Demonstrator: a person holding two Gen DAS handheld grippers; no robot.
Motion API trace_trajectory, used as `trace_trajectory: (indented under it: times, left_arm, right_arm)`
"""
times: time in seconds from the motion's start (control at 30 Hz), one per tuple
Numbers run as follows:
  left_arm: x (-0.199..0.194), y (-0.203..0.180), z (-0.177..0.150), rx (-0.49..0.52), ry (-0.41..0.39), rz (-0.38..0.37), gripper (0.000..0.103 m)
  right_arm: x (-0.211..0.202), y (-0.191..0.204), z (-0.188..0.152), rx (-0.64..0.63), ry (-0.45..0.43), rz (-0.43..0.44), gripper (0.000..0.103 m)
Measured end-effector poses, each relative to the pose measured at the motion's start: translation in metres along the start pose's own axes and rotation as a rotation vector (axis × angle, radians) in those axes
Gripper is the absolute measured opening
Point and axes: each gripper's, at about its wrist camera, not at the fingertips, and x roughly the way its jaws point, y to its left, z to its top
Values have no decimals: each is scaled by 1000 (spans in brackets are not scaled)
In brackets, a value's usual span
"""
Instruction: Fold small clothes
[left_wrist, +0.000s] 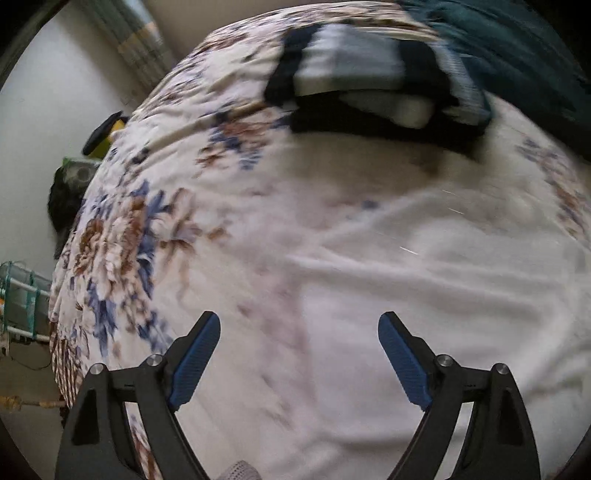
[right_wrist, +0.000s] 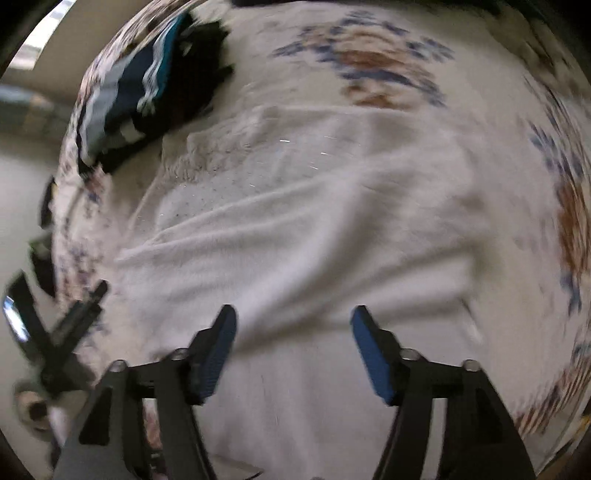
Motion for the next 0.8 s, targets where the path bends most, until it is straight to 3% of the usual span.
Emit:
trace_trajectory:
  times: [0.17, 0.27, 0.43, 0.5, 0.6, 0.8]
  left_arm:
    - [-50, -83, -53, 102, 17, -50, 88]
    - [-72, -147, -98, 134, 80, -73, 88]
    - [-86, -261, -182, 163, 204, -85, 88]
    - [-81, -302, -215, 164, 271, -91, 88]
    - [-76, -337, -245, 168, 310, -87, 88]
    - [-57, -362, -272, 143, 340, -45, 88]
  right_arm:
    - [-64, -94, -17, 57, -17, -4, 73]
    - [-88, -163, 0, 49, 5, -8, 73]
    - [-63, -238, 45, -42, 86, 51, 73]
    - [-48, -250, 60, -103, 118, 82, 73]
    - [-25, -256, 78, -161, 167, 164, 73]
    - [40, -233, 116, -186, 238, 332, 73]
